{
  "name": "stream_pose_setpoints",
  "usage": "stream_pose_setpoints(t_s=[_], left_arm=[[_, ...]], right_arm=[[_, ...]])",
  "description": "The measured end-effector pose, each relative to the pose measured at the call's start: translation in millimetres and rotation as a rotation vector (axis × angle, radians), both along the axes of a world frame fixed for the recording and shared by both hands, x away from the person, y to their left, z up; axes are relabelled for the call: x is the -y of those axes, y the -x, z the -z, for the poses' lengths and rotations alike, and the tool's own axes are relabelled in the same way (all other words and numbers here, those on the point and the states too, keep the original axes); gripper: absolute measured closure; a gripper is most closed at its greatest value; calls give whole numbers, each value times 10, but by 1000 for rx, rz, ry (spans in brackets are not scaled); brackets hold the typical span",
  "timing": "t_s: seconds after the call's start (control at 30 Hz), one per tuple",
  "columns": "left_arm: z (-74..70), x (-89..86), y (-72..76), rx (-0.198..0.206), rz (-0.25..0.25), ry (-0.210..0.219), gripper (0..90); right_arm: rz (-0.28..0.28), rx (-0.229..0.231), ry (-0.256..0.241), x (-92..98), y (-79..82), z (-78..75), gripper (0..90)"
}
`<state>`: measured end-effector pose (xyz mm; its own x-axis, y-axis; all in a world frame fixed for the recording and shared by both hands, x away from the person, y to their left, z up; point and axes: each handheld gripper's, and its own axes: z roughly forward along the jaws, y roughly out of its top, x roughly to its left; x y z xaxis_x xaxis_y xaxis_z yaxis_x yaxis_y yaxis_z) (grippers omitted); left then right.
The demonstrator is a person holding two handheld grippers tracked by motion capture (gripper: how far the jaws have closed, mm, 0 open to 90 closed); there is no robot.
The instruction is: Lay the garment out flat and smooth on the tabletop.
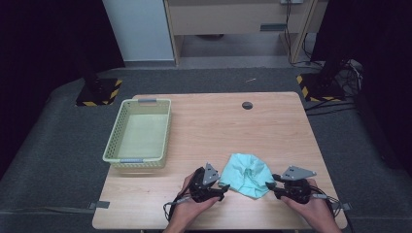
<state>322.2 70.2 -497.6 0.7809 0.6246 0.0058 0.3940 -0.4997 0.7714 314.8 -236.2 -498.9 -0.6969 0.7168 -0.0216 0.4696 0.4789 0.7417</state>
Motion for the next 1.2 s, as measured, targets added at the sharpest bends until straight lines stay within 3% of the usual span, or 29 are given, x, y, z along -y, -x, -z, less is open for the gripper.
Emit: stream_pose_setpoints(t_s=[0.37, 0.63, 0.77, 0.93, 1.07, 1.2], left_arm=[[-31, 257, -190, 11, 21, -1, 281], [110, 441, -229, -16, 31, 34, 245], [155, 520, -189, -5, 51, 2, 240], [202, 536, -171, -3, 48, -28, 258], [239, 557, -186, -8, 44, -60, 297], [241, 556, -194, 4, 29, -58, 374]], right_arm=[[-10, 5, 0, -146, -110, -28, 487], [-16, 10, 5, -308, -214, -17, 425], [-37, 18, 49, -409, -212, 34, 402], [-33, 19, 53, -448, -213, 70, 409], [-20, 16, 78, -474, -232, 134, 468], [-19, 23, 87, -498, -249, 151, 516]])
